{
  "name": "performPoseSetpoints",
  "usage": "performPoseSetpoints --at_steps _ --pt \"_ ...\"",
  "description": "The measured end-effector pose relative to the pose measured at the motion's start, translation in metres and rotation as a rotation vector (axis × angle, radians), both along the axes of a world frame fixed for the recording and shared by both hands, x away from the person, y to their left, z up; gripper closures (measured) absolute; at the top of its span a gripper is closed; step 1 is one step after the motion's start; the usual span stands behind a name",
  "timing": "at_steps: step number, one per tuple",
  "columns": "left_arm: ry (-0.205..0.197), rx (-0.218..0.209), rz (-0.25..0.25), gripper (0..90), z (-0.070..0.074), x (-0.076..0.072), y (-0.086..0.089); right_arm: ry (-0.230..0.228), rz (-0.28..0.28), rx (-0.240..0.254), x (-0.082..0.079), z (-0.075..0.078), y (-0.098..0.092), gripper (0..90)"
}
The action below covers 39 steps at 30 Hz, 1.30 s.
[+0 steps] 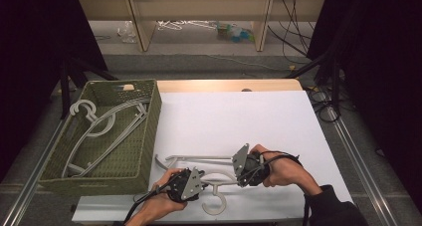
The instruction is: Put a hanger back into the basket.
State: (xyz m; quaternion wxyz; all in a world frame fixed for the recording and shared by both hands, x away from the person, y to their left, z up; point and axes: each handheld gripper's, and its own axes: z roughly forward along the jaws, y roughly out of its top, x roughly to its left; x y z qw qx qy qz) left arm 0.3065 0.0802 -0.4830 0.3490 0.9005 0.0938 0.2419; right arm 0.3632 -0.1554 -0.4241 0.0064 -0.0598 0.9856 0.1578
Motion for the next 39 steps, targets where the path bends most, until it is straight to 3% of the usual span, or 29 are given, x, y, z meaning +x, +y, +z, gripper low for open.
performPoseSetpoints --at_steps 1,5,6,9,11,14,17,19,21,22,23,26,29,32,39 --pt "-0.016 0.042 -0.026 59.5 0.002 0.001 0.0 0.003 0.001 0.001 0.0 0.0 -0.001 81.8" --pt "-0.034 0.062 -0.056 64.8 0.011 0.001 -0.001 0.007 0.001 0.004 0.0 0.001 -0.002 81.7" --pt "-0.035 0.048 -0.067 66.7 0.014 0.001 -0.001 0.006 -0.002 0.004 0.0 0.001 -0.002 81.7" --pt "-0.058 0.106 -0.114 69.6 0.022 0.0 -0.002 0.006 -0.002 0.024 0.001 0.003 -0.004 81.9" --pt "-0.085 0.127 -0.124 71.5 0.025 0.0 -0.003 0.012 -0.008 0.034 0.001 0.005 -0.006 81.9" --pt "-0.092 0.135 -0.141 73.0 0.03 -0.001 -0.005 0.004 -0.019 0.054 0.002 0.007 -0.008 81.4" --pt "-0.045 0.084 -0.136 74.6 0.037 0.0 -0.004 -0.021 -0.047 0.087 0.004 0.011 -0.012 78.6" --pt "-0.037 0.066 -0.141 76.3 0.041 0.001 -0.003 -0.039 -0.097 0.126 0.006 0.014 -0.013 75.9" --pt "-0.031 0.049 -0.139 77.3 0.045 0.003 -0.003 -0.05 -0.111 0.148 0.007 0.016 -0.013 72.6" --pt "-0.027 0.044 -0.129 78.2 0.048 0.004 -0.002 -0.061 -0.135 0.165 0.007 0.018 -0.014 70.3" --pt "-0.003 0.01 -0.115 78.7 0.05 0.006 -0.001 -0.069 -0.166 0.197 0.009 0.02 -0.015 69.3" --pt "0.055 -0.041 -0.076 78.9 0.055 0.009 0.002 -0.137 -0.228 0.259 0.015 0.023 -0.018 63.1" --pt "0.083 -0.072 -0.03 78.9 0.059 0.01 0.005 -0.144 -0.26 0.271 0.014 0.024 -0.02 55.1" --pt "0.119 -0.118 0.003 79.0 0.065 0.012 0.01 -0.196 -0.326 0.32 0.014 0.028 -0.021 45.5" --pt "0.155 -0.176 0.077 79.0 0.078 0.017 0.025 -0.237 -0.449 0.474 0.007 0.04 -0.029 36.8"
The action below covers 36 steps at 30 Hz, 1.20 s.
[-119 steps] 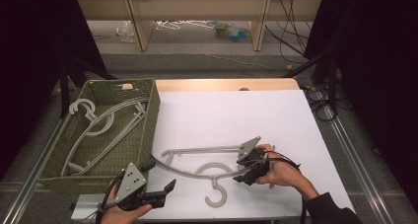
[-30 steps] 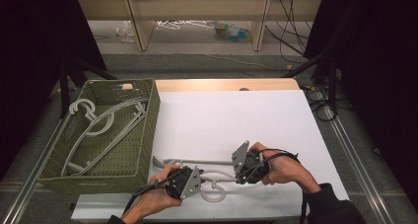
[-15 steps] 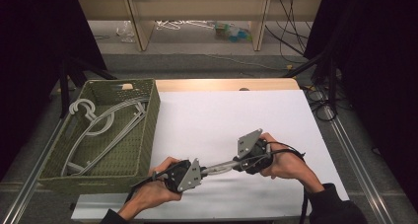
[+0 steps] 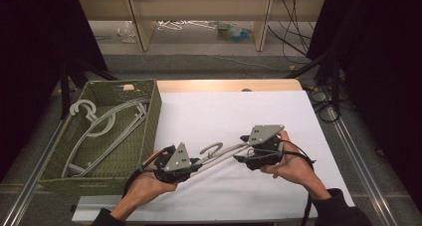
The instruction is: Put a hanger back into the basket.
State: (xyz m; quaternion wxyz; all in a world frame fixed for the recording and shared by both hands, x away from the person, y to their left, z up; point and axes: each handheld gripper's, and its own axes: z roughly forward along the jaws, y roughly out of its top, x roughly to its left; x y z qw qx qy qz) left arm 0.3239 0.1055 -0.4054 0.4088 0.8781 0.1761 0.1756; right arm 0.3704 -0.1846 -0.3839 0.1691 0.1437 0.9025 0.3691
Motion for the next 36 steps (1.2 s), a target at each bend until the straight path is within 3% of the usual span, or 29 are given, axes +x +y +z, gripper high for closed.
performPoseSetpoints --at_steps 3,11,14,19,21,26,32,36 --pt "0.02 -0.018 0.027 79.0 0.006 0.001 0.007 -0.017 -0.05 0.099 -0.003 0.001 -0.005 35.1" --pt "0.025 -0.082 0.087 79.0 0.026 -0.001 0.017 -0.033 -0.136 0.228 -0.014 -0.005 -0.015 33.1" --pt "0.016 -0.096 0.093 79.0 0.033 -0.002 0.021 -0.027 -0.138 0.239 -0.02 -0.008 -0.017 31.4" --pt "0.046 -0.171 0.124 78.9 0.042 -0.002 0.025 -0.005 -0.14 0.242 -0.025 -0.016 -0.02 31.4" --pt "0.031 -0.153 0.119 78.9 0.047 -0.003 0.028 0.004 -0.142 0.24 -0.026 -0.017 -0.022 31.4" --pt "0.029 -0.195 0.141 79.0 0.061 -0.003 0.034 0.011 -0.139 0.251 -0.028 -0.019 -0.024 31.4" --pt "0.025 -0.211 0.156 78.9 0.072 -0.001 0.042 0.017 -0.145 0.246 -0.032 -0.023 -0.025 30.0" --pt "-0.009 -0.209 0.158 78.9 0.082 -0.001 0.046 0.026 -0.141 0.234 -0.034 -0.027 -0.025 27.9"
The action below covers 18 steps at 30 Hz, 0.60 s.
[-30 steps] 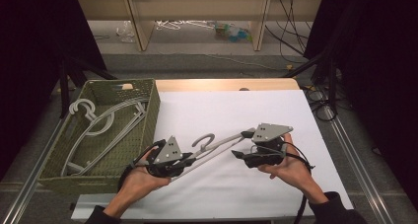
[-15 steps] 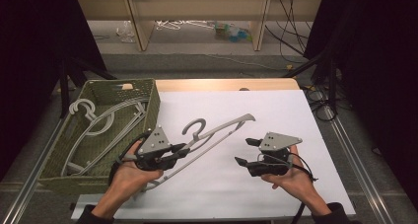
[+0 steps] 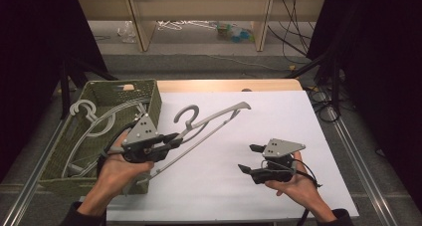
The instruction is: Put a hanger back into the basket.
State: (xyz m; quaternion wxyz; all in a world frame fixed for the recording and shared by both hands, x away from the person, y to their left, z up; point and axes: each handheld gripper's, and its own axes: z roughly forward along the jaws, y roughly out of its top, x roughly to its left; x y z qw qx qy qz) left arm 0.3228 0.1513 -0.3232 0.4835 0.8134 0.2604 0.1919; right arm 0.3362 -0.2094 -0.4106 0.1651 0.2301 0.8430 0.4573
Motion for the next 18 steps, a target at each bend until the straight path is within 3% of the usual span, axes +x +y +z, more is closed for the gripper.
performPoseSetpoints --at_steps 7,14,18 --pt "-0.025 -0.024 0.016 78.9 0.021 0.001 0.013 0.015 -0.01 0.0 -0.002 -0.002 -0.001 25.3" --pt "-0.047 -0.056 0.076 78.9 0.039 0.003 0.037 0.025 -0.006 -0.003 -0.002 -0.005 0.0 24.8" --pt "-0.06 -0.042 0.128 78.9 0.044 0.007 0.054 0.031 -0.01 -0.012 -0.003 -0.005 0.0 24.8"
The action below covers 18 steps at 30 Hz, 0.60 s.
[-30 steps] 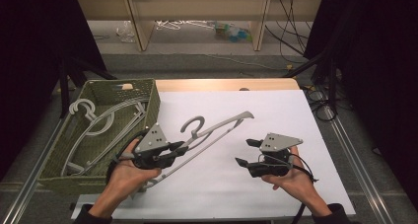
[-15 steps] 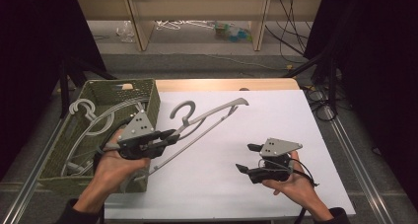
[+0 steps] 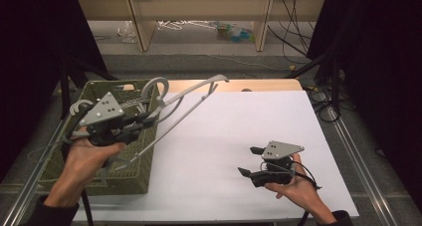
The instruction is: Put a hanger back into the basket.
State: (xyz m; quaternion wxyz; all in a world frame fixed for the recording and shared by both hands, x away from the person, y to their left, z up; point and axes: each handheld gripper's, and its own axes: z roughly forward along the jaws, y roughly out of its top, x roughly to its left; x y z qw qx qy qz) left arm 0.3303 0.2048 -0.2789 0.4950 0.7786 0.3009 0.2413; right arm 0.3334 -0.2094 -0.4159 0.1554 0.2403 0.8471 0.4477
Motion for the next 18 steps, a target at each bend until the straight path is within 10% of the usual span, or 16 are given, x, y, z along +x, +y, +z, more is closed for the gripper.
performPoseSetpoints --at_steps 18 --pt "-0.02 0.055 0.183 78.9 -0.015 0.034 0.07 0.016 0.012 -0.009 0.001 -0.005 0.002 24.7"
